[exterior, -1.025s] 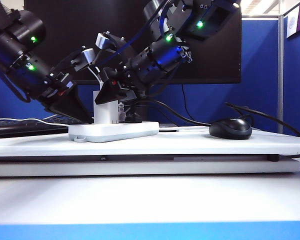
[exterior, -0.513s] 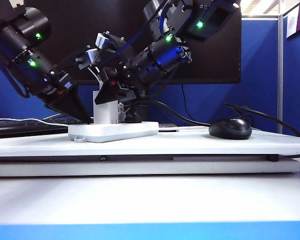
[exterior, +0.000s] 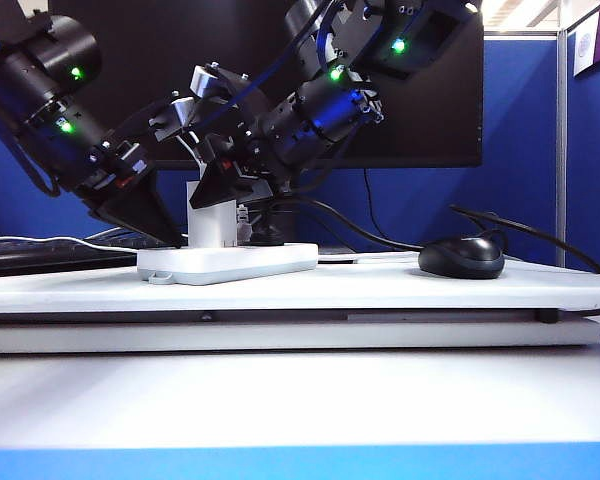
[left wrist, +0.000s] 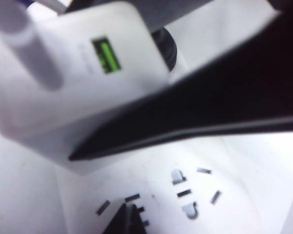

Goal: Unplug the white charger from the socket, then place it next to the socket.

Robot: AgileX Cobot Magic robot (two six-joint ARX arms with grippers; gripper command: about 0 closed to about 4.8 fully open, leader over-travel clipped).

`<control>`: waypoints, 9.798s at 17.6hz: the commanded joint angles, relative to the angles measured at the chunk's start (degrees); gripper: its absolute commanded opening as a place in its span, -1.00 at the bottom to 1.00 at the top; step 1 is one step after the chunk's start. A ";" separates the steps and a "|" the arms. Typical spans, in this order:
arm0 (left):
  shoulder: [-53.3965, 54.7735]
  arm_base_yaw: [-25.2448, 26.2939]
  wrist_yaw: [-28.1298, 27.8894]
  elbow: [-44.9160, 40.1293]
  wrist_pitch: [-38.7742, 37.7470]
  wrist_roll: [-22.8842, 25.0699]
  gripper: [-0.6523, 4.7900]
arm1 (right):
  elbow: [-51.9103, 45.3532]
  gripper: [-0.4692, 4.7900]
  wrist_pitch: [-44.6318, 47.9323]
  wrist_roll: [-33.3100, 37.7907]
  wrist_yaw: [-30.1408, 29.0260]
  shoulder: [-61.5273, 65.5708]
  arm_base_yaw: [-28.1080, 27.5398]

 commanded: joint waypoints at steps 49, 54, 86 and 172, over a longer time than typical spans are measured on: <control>1.68 -2.69 2.78 2.43 -4.83 3.17 -0.78 | -0.35 -0.82 1.66 2.49 -7.85 -4.52 -1.18; 2.64 -2.71 2.84 2.43 -4.94 3.13 -0.78 | -0.35 -0.82 -0.48 -2.58 -4.46 -4.57 -1.11; 4.28 -2.75 3.54 2.43 -4.96 2.32 -0.78 | -0.28 -0.82 3.93 0.57 -5.97 -6.75 -2.14; -12.04 -2.60 -3.89 10.38 4.46 -9.29 -0.78 | -0.15 -0.82 -39.50 38.47 8.63 -13.46 -7.85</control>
